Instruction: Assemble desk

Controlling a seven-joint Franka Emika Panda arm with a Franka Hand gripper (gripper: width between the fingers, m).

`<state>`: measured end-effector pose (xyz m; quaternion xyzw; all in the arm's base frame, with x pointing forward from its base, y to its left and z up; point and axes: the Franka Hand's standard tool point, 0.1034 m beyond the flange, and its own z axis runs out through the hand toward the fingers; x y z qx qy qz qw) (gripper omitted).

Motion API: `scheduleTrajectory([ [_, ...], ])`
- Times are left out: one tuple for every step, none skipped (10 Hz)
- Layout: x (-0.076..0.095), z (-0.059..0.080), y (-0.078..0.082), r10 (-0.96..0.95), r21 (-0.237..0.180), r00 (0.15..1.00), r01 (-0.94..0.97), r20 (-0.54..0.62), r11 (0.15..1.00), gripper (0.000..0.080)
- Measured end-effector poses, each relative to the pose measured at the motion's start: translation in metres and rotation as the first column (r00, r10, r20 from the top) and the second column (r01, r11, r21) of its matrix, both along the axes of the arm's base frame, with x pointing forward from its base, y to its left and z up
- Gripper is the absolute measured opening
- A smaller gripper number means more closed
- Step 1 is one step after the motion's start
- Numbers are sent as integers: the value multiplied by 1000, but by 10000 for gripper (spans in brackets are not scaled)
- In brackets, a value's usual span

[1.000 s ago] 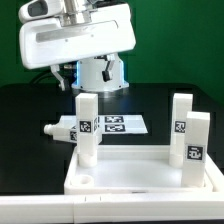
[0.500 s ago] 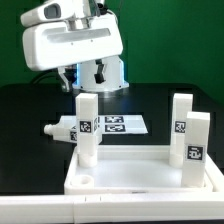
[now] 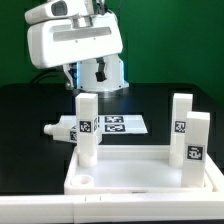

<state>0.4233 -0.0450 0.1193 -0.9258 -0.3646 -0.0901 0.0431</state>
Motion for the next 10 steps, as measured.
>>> scheduleTrajectory([
  [-12, -12, 0, -20, -15, 999, 19, -39, 1000, 649],
  [-22, -22, -1, -39, -45, 998, 37, -54, 998, 649],
  [-29, -28, -4, -55, -53, 996, 52, -68, 997, 649],
  [-31, -26, -9, -57, -50, 996, 54, -64, 997, 649],
  [-29, -22, -10, -64, -46, 996, 62, -55, 997, 649],
  [-29, -23, -10, -67, -46, 996, 64, -57, 997, 649],
  [-29, -23, -10, -68, -46, 996, 65, -57, 997, 649],
  [-29, -23, -10, -68, -46, 996, 66, -57, 997, 649],
  [-27, -22, -14, -26, -55, 998, 23, -54, 998, 649],
  [-19, -17, -24, 20, -72, 999, -24, -49, 997, 649],
])
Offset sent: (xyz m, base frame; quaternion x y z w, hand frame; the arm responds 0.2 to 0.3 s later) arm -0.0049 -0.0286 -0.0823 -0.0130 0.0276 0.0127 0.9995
